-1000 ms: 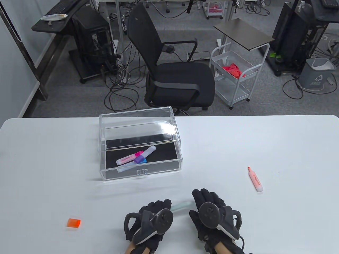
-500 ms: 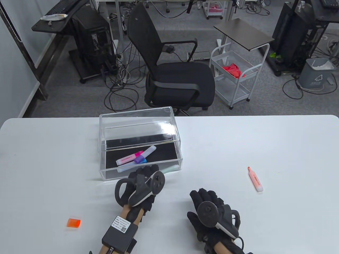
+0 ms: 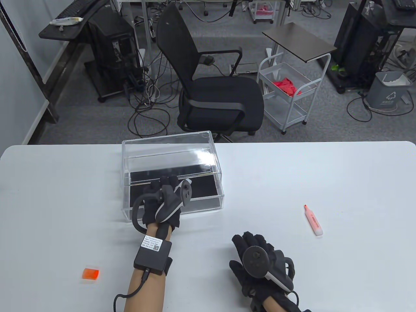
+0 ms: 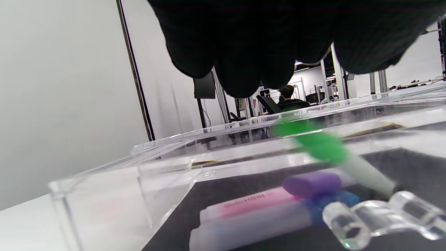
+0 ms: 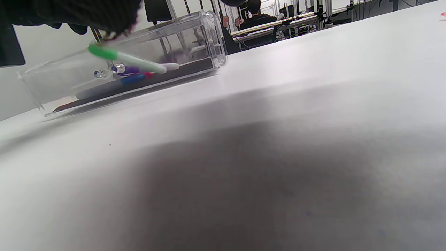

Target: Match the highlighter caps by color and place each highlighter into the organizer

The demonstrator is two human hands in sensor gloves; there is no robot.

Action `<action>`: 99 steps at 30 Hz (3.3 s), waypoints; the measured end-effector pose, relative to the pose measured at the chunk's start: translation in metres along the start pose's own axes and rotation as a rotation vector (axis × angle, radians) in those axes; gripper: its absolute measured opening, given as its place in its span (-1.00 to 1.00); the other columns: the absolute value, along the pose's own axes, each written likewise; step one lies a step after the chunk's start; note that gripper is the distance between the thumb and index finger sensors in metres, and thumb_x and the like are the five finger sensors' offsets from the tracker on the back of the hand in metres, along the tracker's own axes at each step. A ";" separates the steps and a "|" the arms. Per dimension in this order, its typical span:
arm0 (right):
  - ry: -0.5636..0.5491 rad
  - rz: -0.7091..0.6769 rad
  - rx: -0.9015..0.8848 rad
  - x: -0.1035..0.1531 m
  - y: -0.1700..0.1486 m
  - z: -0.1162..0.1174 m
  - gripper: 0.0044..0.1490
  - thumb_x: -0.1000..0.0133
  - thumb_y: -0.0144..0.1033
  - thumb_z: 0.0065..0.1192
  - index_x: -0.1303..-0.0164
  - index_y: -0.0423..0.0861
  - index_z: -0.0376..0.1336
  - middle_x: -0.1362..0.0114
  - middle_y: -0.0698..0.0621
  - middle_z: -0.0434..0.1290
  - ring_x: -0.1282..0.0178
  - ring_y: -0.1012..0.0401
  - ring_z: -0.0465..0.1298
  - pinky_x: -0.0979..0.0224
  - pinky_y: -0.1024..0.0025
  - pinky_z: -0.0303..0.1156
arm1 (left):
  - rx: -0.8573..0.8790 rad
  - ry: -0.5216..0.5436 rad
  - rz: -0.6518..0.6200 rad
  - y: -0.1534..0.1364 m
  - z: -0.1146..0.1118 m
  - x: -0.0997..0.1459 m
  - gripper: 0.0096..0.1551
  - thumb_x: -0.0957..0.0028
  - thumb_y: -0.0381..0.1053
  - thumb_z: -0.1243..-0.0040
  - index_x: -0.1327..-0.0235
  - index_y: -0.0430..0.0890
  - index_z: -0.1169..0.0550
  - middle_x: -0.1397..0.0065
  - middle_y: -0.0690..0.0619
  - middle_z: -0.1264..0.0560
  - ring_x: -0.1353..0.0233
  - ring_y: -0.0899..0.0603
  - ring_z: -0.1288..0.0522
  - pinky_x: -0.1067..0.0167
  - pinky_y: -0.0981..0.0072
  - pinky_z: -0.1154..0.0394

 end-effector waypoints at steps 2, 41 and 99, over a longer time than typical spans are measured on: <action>0.001 0.002 -0.002 0.000 0.000 0.000 -0.07 0.02 0.01 0.22 -0.51 0.13 -0.10 -0.66 -0.11 -0.07 -0.65 -0.20 -0.07 -0.51 -0.38 -0.08 | 0.053 0.003 -0.004 -0.006 0.001 0.002 -0.18 0.02 0.39 -0.08 -0.55 0.29 -0.18 -0.62 0.23 -0.26 -0.66 -0.07 -0.40 -0.56 -0.02 -0.36; 0.007 0.041 0.107 0.001 -0.001 0.006 -0.12 0.03 0.07 0.15 -0.49 0.30 -0.10 -0.70 0.10 -0.22 -0.70 -0.10 -0.28 -0.53 -0.40 -0.24 | 0.347 -0.175 -0.109 -0.069 -0.054 0.161 0.08 0.18 0.71 0.15 -0.61 0.41 0.12 -0.75 0.23 0.19 -0.81 -0.12 0.20 -0.63 -0.15 0.03; 0.045 0.950 0.103 -0.088 -0.222 -0.042 -0.24 0.04 -0.15 0.24 -0.35 -0.07 0.08 -0.59 -0.09 0.01 -0.63 -0.15 0.04 -0.60 -0.33 -0.12 | 0.276 -0.405 -0.037 -0.072 -0.091 0.151 0.12 0.16 0.71 0.15 -0.61 0.34 0.18 -0.74 0.21 0.26 -0.81 -0.12 0.26 -0.63 -0.15 0.09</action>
Point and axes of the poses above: the tracker on the back of each hand, its own y axis roughly to the thumb side, its own x axis roughly from the fingertips to the wrist, z = x × y, the point moved 2 cm from there along -x, roughly from the wrist to the fingertips
